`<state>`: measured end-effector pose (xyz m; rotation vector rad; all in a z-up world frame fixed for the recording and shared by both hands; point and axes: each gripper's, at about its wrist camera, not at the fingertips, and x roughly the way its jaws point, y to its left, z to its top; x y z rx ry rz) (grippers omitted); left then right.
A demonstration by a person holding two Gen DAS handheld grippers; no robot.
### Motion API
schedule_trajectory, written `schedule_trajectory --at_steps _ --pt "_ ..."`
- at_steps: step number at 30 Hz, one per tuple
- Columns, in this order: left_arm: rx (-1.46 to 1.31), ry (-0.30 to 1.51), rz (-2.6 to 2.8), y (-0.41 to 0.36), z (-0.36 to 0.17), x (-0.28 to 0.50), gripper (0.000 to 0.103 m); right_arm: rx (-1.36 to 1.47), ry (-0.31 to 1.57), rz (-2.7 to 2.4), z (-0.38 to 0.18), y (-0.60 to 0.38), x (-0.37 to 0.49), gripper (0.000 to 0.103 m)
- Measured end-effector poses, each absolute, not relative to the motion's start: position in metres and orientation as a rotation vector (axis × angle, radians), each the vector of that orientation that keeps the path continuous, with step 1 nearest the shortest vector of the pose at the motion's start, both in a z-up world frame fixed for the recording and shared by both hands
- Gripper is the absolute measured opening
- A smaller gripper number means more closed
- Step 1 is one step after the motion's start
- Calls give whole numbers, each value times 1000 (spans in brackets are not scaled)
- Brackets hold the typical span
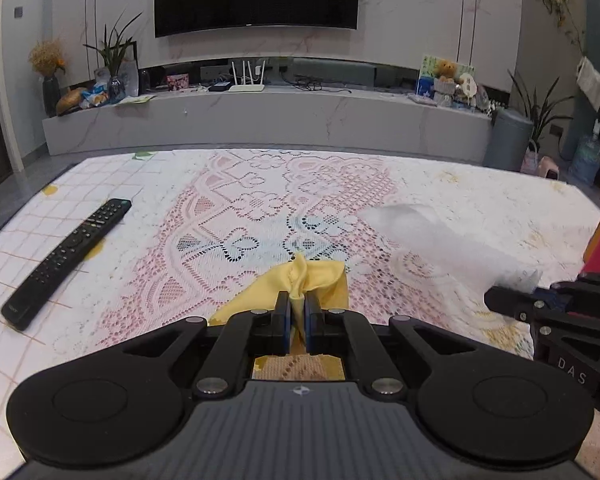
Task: Organize soft objects
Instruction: 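Carry the yellow cloth and clear plastic bag over the shoebox with both grippers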
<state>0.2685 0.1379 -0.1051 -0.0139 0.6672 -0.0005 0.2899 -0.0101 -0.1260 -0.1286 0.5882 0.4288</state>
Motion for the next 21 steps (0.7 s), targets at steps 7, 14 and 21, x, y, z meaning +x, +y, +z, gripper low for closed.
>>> schedule_trajectory --at_steps 7,14,21 --pt "14 621 -32 110 -79 244 6 -131 563 430 -101 -14 267 1" --pt "-54 609 -83 84 -60 206 6 -58 566 390 -72 -43 215 1" --pt "-71 555 -157 50 -27 166 6 -12 520 330 -36 -89 149 1"
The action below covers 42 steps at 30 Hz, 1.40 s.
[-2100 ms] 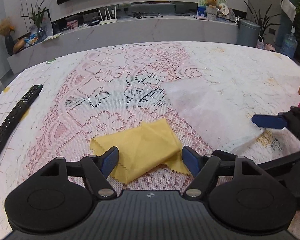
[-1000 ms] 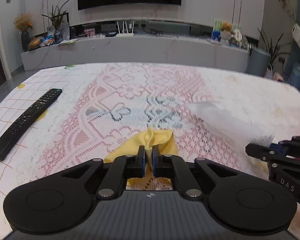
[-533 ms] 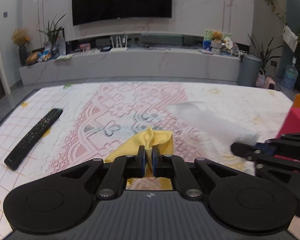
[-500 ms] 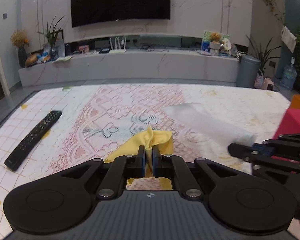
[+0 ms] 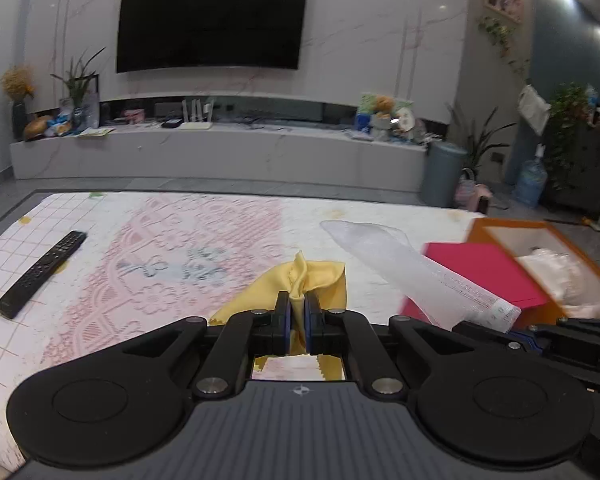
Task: Organize soft objects
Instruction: 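Carry the yellow cloth and clear plastic bag over the shoebox with both grippers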
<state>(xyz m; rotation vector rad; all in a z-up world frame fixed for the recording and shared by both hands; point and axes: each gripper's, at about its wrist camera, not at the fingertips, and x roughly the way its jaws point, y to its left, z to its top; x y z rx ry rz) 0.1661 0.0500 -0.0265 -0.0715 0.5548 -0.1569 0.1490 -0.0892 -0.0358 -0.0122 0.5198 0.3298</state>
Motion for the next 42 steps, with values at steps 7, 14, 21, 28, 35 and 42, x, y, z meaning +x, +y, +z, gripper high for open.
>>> schedule_trajectory --at_steps 7,14,21,28,35,42 --pt "-74 514 -289 1 -6 131 6 40 471 248 -3 -142 95 1" --pt "-65 495 -439 -51 9 118 6 41 430 137 22 -195 53 1" --pt "-32 499 -569 -107 16 129 6 32 428 17 30 -254 32 2" --pt "-15 543 -664 -159 10 145 6 34 476 -68 27 -311 41 2" --pt "99 597 -666 -216 -3 169 6 38 619 -88 10 -359 81 2" --pt "301 697 -653 -255 -33 187 6 19 777 -44 -15 -387 127 2"
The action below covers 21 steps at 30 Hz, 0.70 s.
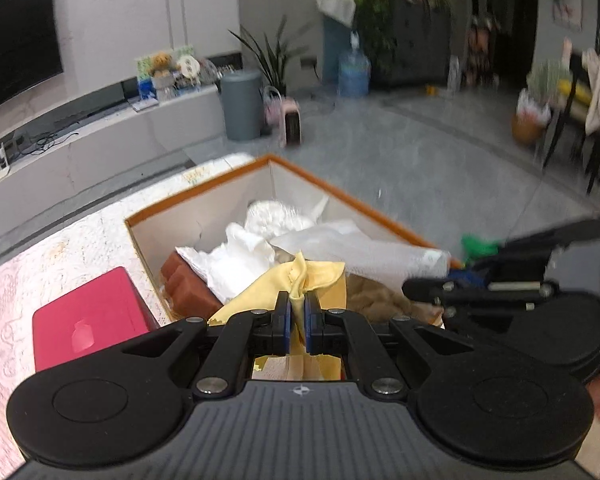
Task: Organize soft objects
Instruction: 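Carry the yellow cloth and clear plastic bag over the shoebox with both grippers, then lower both items into the shoebox and open both grippers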
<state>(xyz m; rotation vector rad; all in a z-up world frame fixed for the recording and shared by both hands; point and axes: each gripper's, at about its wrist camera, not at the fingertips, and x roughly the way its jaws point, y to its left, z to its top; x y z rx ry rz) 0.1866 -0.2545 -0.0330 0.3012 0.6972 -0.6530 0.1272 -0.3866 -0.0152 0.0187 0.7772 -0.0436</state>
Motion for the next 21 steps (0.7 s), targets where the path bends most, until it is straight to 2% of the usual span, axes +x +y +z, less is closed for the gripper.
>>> schedule_trajectory --at_steps 9,18,21 --pt "470 757 -681 -288 -60 199 7 -35 942 47 -42 -384 162 2" --pt "450 842 -692 -291 -71 213 8 -38 1024 95 -55 -387 179 8" --pt "418 850 -702 -286 -70 214 13 -40 1042 112 -56 -387 182 9"
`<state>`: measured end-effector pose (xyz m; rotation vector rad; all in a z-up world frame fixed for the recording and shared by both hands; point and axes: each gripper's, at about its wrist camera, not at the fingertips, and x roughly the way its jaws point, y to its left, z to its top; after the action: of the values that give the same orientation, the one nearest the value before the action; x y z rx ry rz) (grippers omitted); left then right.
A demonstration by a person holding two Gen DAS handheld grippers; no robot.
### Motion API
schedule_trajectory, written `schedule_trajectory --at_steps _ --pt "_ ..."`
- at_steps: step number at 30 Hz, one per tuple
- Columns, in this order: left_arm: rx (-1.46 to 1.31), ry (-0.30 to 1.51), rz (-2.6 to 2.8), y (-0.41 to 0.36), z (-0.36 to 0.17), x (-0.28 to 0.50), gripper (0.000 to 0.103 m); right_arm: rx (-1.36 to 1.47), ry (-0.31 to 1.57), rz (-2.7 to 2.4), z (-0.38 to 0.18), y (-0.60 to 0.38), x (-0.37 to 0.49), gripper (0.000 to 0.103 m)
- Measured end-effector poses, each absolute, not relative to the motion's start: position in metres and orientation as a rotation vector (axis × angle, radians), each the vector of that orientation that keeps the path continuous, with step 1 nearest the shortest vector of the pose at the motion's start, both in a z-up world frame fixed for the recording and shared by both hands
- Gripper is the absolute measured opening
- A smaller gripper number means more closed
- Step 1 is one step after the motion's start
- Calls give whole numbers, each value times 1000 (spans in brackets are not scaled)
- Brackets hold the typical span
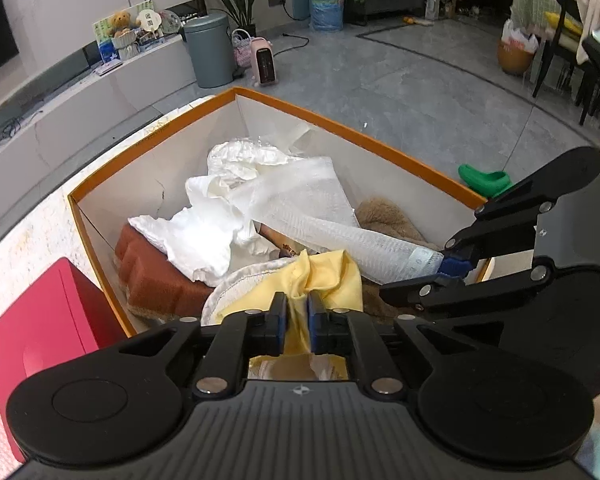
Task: Organize soft objects
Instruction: 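Lower both items into the shoebox and open both grippers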
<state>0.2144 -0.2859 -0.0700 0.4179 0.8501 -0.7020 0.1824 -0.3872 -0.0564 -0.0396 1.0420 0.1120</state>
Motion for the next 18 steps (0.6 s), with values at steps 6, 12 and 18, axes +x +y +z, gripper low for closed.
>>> schedule_trajectory --at_steps 6,12,18 --pt "392 832 -693 -277 -61 215 29 -60 1028 114 -50 -389 180 31" --pt "388 797 -703 -269 -46 207 48 -82 1020 128 -36 -386 173 42" --pt "344 736 -696 -252 -21 198 57 -101 979 136 -12 -379 162 53"
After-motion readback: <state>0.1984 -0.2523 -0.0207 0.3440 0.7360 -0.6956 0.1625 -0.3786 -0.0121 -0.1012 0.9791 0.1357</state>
